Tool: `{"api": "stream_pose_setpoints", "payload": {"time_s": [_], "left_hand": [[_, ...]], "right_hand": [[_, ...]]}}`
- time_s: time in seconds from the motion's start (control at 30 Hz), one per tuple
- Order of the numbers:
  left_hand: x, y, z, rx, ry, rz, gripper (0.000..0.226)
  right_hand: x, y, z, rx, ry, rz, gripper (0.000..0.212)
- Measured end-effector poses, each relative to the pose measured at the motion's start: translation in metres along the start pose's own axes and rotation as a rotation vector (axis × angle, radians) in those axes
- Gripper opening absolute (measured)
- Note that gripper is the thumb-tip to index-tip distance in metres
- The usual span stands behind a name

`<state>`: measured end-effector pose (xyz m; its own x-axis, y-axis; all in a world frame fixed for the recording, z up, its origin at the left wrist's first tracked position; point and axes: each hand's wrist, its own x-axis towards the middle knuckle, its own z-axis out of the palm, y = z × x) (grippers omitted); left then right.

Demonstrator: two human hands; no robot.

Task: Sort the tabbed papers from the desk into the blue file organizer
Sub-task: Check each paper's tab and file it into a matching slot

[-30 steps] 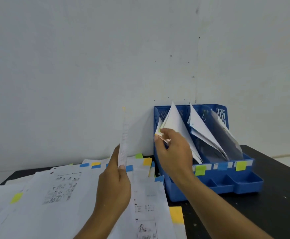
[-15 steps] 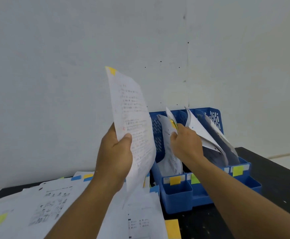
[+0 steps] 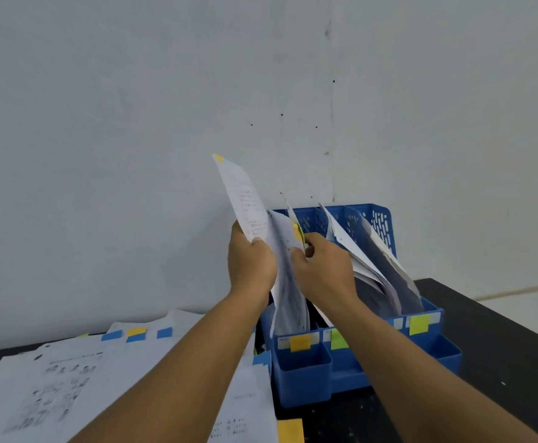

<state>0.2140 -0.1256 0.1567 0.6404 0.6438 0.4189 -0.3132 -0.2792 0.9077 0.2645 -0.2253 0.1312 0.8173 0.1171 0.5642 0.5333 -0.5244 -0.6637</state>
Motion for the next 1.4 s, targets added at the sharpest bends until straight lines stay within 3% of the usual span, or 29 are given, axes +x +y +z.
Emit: {"api": "stream_pose_setpoints", "payload": {"time_s": [0.13,0.37,0.5,0.6,0.77,0.9,1.0,1.13,1.27,1.4], "left_hand": [[0.002,-0.024,0.019,-0.004,0.041,-0.032,0.05],[-0.007,-0.045,0.025,0.147,-0.038,0.066,0.051],[-0.025,-0.053,0.02,0.179,-0.145,0.114,0.041],[-0.034,-0.062,0.022,0.27,-0.161,0.129,0.051],[-0.032,-0.068,0.028,0.443,-0.431,-0.075,0.027],[-0.036,-0.06,0.014,0.471,-0.536,-0.083,0.05],[-0.042,-0.055,-0.003,0.462,-0.593,-0.057,0.053],[-0.049,-0.058,-0.039,0.486,-0.538,-0.014,0.07],[-0.054,-0.069,-0.09,0.527,-0.475,-0.055,0.062],[-0.067,-0.086,-0.147,0.563,-0.413,-0.151,0.048]], "right_hand": [[-0.003,0.005,-0.002,0.067,-0.009,0.006,0.041],[-0.004,0.009,-0.005,0.092,0.012,0.0,0.045],[-0.004,0.012,-0.007,0.092,0.018,-0.004,0.046],[-0.003,0.015,-0.007,0.129,0.031,0.009,0.048],[-0.005,0.014,-0.008,0.145,0.018,0.014,0.055],[-0.007,0.01,-0.008,0.104,0.009,0.003,0.061],[-0.009,0.009,-0.008,0.057,-0.008,-0.006,0.062],[-0.023,0.01,-0.003,-0.019,0.029,-0.09,0.064],[-0.047,0.011,0.005,-0.006,0.069,-0.147,0.066],[-0.082,0.001,0.019,0.036,0.098,-0.224,0.051]]}}
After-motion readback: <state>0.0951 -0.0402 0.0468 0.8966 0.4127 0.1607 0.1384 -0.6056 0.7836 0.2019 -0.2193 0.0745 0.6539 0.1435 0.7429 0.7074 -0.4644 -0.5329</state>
